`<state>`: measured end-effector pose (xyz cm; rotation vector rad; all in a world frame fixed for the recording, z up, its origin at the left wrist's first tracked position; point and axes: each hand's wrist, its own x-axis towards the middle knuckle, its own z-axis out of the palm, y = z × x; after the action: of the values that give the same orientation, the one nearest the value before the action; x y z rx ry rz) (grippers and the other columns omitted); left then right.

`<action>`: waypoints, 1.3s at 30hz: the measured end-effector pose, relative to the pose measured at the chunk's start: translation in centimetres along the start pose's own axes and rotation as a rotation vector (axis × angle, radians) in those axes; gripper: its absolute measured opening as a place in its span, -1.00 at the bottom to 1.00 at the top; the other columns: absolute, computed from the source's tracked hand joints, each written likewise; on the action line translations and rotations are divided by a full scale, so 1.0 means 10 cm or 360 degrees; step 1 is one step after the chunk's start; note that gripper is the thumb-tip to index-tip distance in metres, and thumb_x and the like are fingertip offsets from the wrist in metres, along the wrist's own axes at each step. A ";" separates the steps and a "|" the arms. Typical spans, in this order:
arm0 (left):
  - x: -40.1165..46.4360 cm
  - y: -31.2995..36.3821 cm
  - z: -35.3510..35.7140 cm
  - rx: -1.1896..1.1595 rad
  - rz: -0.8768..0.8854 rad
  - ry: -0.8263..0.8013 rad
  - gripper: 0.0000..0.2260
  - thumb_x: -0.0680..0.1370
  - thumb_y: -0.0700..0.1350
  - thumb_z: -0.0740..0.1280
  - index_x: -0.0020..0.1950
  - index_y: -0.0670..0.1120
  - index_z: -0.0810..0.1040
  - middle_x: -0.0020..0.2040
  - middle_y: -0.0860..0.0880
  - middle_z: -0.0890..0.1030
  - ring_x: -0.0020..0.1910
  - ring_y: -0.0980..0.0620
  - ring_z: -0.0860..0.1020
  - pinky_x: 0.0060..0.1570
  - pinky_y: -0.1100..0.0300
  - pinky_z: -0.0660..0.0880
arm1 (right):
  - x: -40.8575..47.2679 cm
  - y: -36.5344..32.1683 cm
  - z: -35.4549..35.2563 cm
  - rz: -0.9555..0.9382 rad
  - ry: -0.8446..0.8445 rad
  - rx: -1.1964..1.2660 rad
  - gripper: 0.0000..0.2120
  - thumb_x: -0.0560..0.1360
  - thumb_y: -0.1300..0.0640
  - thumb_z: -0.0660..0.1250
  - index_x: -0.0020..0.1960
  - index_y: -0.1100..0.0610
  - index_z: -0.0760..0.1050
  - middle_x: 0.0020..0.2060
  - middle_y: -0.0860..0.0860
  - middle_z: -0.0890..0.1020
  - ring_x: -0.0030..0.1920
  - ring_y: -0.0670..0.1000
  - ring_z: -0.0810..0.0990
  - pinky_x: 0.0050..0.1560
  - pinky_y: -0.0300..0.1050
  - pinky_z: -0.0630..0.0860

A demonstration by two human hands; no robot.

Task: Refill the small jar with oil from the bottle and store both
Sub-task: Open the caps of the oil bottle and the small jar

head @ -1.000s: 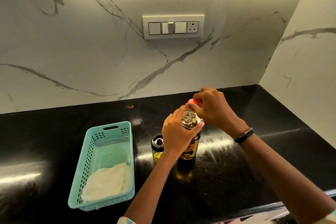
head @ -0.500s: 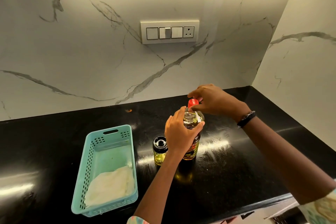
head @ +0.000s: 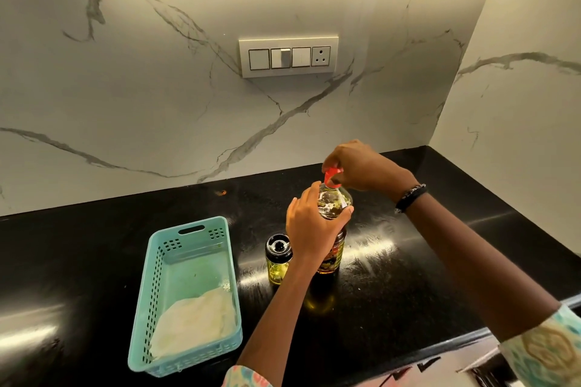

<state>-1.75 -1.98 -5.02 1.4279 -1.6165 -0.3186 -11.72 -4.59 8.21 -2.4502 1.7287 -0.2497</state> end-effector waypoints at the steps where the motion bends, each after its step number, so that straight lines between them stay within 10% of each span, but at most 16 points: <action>1: 0.01 -0.01 0.02 0.0004 0.0010 0.0017 -0.37 0.37 0.25 0.41 0.34 -0.05 0.44 0.21 0.00 0.57 0.19 0.02 0.52 0.34 -0.06 0.35 | 0.01 0.02 0.00 -0.0015 0.0003 0.0035 -0.67 0.48 0.20 0.38 0.24 0.16 0.52 0.18 0.10 0.56 0.19 0.05 0.47 0.07 -0.20 0.38; 11: -0.09 0.09 -0.16 -0.0208 -0.0215 -0.0244 -0.12 0.37 0.29 0.39 0.54 -0.02 0.09 0.52 0.00 0.20 0.49 0.05 0.17 0.45 0.08 0.16 | -0.51 0.34 0.12 -0.0174 0.0382 0.0933 -0.67 0.39 0.15 0.43 0.15 0.13 0.53 0.04 0.02 0.64 0.02 -0.10 0.62 0.02 -0.31 0.55; 15: -0.57 0.08 -0.30 -0.0544 -0.0238 -0.0027 -0.49 0.50 0.05 0.36 0.41 -0.03 0.36 0.34 0.11 0.46 0.30 0.25 0.40 0.26 0.36 0.34 | -1.00 0.42 0.76 0.0018 0.0402 0.1420 -0.69 0.34 0.19 0.48 0.06 0.16 0.55 -0.08 -0.03 0.66 -0.04 -0.14 0.65 -0.01 -0.34 0.55; 18: -1.04 -0.04 -0.21 -0.0798 -0.0547 -0.0415 -0.76 0.56 -0.13 0.31 0.21 0.05 0.50 0.13 0.11 0.61 0.10 0.26 0.55 0.13 0.33 0.46 | -1.26 0.49 1.45 0.0234 0.0347 0.1590 -0.72 0.31 0.27 0.52 -0.01 0.20 0.54 -0.11 0.03 0.68 -0.06 -0.08 0.67 0.02 -0.18 0.60; 25: -1.44 -0.39 0.25 -0.0963 -0.1191 -0.0720 -0.65 0.56 -0.33 0.23 0.16 0.11 0.43 0.20 -0.02 0.57 0.17 0.13 0.55 0.29 0.14 0.43 | -1.39 0.63 2.27 0.0296 0.0304 0.1365 -0.81 0.33 0.21 0.54 -0.11 0.10 0.58 -0.15 -0.09 0.66 -0.09 -0.14 0.64 -0.02 -0.12 0.60; 39: -1.44 -0.47 0.38 -0.0923 -0.1220 -0.0759 -0.66 0.58 -0.31 0.21 0.30 -0.01 0.38 0.27 -0.05 0.52 0.23 0.15 0.49 0.29 0.24 0.38 | -1.28 0.78 2.45 0.0346 0.0145 0.1083 -0.59 0.30 0.16 0.56 0.05 0.03 0.46 -0.08 -0.13 0.62 -0.03 -0.19 0.60 0.05 -0.24 0.56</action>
<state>-3.13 8.00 -17.01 1.4993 -1.0879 -1.5296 -17.92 5.14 -18.05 -1.7742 1.5759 -0.7837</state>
